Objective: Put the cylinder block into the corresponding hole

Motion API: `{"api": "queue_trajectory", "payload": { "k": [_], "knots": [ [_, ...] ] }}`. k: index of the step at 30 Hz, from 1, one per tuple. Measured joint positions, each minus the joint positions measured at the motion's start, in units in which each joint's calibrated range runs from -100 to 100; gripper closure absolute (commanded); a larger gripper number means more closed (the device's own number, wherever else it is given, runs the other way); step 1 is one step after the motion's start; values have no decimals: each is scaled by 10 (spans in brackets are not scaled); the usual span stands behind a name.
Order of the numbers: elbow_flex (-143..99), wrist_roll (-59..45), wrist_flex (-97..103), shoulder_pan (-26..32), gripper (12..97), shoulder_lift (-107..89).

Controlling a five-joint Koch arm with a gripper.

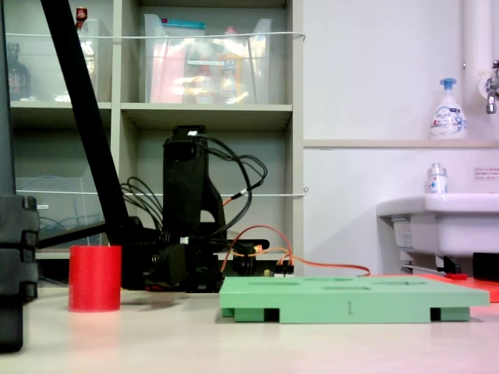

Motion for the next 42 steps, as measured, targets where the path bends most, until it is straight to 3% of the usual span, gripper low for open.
{"api": "queue_trajectory", "payload": {
  "k": [19,42],
  "knots": [
    [50,0,-1,-12,156,33],
    [137,0,-53,-14,215,64]
  ]
}}
